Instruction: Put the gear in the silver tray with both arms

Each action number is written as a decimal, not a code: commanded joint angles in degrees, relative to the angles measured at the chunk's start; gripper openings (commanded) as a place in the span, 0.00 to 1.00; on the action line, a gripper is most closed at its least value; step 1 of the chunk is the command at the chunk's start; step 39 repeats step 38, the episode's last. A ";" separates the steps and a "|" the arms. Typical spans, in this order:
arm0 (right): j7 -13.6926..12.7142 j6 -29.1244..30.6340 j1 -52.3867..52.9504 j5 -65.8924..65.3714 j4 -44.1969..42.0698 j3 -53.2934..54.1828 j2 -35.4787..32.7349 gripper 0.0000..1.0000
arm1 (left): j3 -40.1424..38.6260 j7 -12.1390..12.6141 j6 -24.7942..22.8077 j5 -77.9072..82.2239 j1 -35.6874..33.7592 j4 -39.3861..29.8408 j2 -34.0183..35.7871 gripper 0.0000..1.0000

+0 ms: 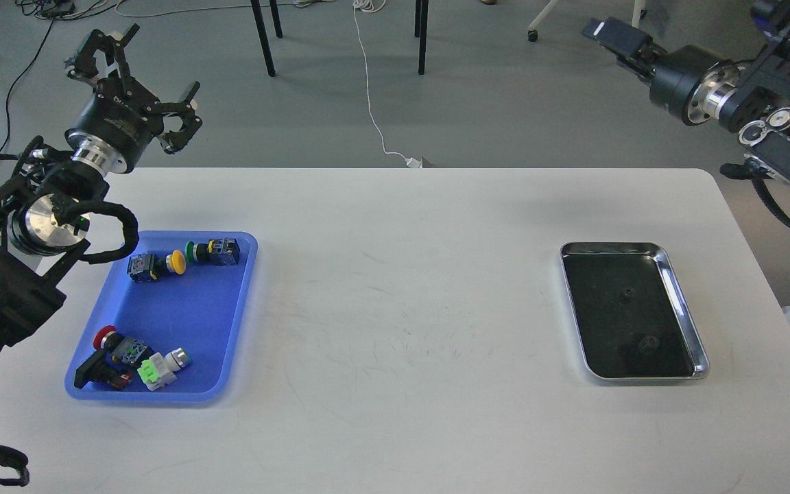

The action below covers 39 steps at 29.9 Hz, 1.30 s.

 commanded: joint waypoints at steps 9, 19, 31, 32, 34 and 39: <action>0.04 -0.45 -2.94 23.53 -1.21 8.70 4.02 0.99 | -3.45 0.00 0.68 -0.93 0.47 0.49 -4.23 0.98; 0.49 0.52 -8.48 50.72 -1.74 20.99 5.35 0.99 | -6.89 0.08 -0.73 -1.19 0.82 4.88 -7.05 0.98; 0.04 5.35 -11.74 54.60 -7.71 33.13 12.46 0.99 | -7.68 0.08 -1.61 -2.77 2.40 4.88 -7.67 0.98; 0.04 5.35 -12.09 54.60 -7.89 33.83 12.73 0.99 | -7.85 0.08 -1.43 -2.77 2.40 4.88 -7.84 0.98; 0.13 5.44 -12.35 54.60 -7.89 33.84 12.82 0.99 | -8.47 0.00 -0.91 -2.86 2.32 4.71 -8.28 0.98; 0.13 5.53 -12.62 54.60 -7.54 34.01 12.73 0.99 | -9.62 0.17 -0.38 -2.86 1.61 4.44 -8.02 0.98</action>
